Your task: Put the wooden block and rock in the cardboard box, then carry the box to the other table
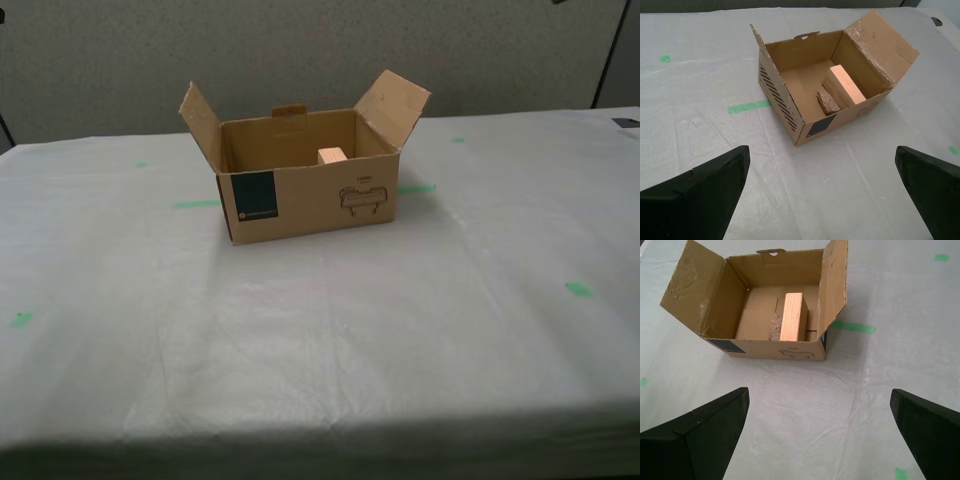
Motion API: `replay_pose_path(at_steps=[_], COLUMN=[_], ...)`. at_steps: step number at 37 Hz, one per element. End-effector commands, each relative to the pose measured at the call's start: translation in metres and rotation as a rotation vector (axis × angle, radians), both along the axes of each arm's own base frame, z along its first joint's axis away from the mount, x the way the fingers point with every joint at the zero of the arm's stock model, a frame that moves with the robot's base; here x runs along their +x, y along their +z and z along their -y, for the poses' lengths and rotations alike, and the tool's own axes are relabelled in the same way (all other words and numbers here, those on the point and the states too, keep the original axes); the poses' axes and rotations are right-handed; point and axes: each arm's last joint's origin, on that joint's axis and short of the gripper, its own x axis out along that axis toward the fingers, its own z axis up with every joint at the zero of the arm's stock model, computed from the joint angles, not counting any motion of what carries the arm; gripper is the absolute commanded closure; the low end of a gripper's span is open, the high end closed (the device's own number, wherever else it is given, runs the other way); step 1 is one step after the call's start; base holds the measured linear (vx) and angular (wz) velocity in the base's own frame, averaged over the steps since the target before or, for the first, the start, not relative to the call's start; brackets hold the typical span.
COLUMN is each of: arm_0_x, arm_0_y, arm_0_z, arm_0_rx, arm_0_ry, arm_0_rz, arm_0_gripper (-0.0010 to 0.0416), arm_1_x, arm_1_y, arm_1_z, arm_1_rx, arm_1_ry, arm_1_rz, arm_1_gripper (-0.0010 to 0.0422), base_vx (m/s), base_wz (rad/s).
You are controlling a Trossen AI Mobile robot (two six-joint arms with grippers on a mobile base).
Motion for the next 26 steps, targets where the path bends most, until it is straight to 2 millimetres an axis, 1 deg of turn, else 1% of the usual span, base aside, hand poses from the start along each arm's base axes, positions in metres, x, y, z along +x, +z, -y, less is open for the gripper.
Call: replay_pose_path(at_steps=[1, 26], arm_0_x=[0.0001, 0.0001], arm_0_y=[0.0001, 0.0001], arm_0_z=[0.0002, 0.0002], arm_0_rx=[-0.002, -0.002], arm_0_ry=[-0.003, -0.003], arm_0_rz=[0.002, 0.002], arm_0_gripper=[0.0012, 0.0013], arm_1_x=[0.0, 0.0], arm_1_y=[0.0002, 0.0002], arm_1_z=[0.0, 0.0], arm_1_rx=[0.001, 0.0], arm_1_ry=[0.0, 0.0], arm_1_rz=[0.002, 0.002], arm_1_gripper=[0.0014, 0.0014], base_vx=[0.0, 0.0], base_wz=[0.0, 0.0])
